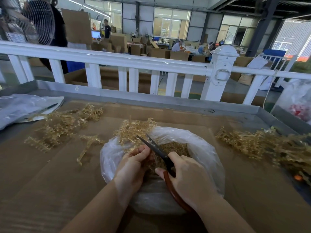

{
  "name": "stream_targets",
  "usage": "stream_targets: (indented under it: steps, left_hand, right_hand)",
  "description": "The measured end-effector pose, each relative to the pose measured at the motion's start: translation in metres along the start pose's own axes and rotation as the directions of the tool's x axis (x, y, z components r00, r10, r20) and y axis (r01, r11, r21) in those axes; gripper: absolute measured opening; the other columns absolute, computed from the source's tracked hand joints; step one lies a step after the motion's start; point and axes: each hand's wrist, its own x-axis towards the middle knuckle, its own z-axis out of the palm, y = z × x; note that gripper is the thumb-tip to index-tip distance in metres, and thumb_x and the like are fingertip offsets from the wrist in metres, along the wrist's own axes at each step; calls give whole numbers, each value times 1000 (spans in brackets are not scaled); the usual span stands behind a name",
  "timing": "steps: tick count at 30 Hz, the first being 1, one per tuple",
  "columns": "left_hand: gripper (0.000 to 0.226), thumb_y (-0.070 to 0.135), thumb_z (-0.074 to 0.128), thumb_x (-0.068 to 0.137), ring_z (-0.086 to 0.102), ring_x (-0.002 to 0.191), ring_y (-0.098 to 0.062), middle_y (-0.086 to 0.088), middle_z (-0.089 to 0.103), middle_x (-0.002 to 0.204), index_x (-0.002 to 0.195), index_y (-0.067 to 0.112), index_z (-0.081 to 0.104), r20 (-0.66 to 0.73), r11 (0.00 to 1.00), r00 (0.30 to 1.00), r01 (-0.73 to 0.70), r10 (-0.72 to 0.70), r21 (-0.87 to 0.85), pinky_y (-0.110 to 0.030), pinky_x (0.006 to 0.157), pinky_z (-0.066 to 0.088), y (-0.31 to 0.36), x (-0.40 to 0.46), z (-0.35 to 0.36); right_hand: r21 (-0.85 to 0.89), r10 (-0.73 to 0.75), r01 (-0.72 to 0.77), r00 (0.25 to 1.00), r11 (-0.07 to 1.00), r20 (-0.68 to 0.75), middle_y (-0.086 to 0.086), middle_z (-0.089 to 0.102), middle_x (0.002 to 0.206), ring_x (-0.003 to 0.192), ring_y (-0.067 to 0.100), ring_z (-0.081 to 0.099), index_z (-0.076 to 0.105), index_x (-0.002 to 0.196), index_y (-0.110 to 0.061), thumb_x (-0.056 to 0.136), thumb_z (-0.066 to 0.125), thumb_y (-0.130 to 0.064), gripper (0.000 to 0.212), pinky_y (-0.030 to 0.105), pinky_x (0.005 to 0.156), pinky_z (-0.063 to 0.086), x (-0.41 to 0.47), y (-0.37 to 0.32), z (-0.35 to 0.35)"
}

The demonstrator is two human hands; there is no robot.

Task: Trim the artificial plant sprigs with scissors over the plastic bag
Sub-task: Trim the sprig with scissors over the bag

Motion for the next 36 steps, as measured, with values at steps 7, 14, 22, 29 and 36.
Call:
stream_targets:
  steps: [7, 14, 22, 29, 36]
  left_hand:
    - [17, -1, 52, 90, 61, 50, -13, -6, 60, 59, 75, 4, 58, 15, 1000, 1000, 5, -4, -5, -20, 47, 51, 1, 0, 0]
    - [15, 3, 55, 89, 54, 54, -13, -5, 55, 60, 75, 6, 56, 12, 999, 1000, 18, -18, 30, -21, 51, 52, 0, 4, -3]
    - [4, 7, 62, 81, 62, 54, -13, -6, 61, 63, 79, 6, 58, -27, 1000, 999, 20, -19, 13, -23, 52, 55, -1, 4, -3]
    - [6, 14, 57, 92, 70, 64, -17, -9, 71, 69, 93, 9, 56, -103, 994, 993, -71, 62, -83, -30, 55, 58, 6, 7, 2]
    - [11, 20, 58, 89, 70, 65, -16, -9, 71, 73, 97, 12, 56, -15, 995, 996, -84, 83, -59, -33, 65, 60, 12, 6, 2]
  right_hand:
    - [7, 11, -11, 1000, 1000, 7, -11, 50, 72, 68, 8, 51, 35, 87, -32, 88, 37, -67, 35, 20, 60, 35, 4, -4, 4]
    - [11, 17, -17, 1000, 1000, 9, -7, 57, 71, 71, 16, 61, 35, 85, -29, 90, 37, -65, 37, 23, 58, 38, 7, -5, 5]
    - [119, 41, -42, 999, 992, 5, -10, 56, 67, 64, 5, 56, 45, 82, -30, 87, 45, -64, 35, 14, 57, 38, 5, -5, -4]
    - [319, 178, -161, 984, 934, -24, -11, 52, 61, 63, -5, 53, 49, 71, -31, 86, 63, -46, 25, 11, 60, 40, 5, 2, -18]
    - [356, 204, -183, 979, 916, -21, -13, 62, 73, 71, -1, 58, 59, 83, -28, 86, 67, -34, 11, 8, 63, 43, 8, 0, -18]
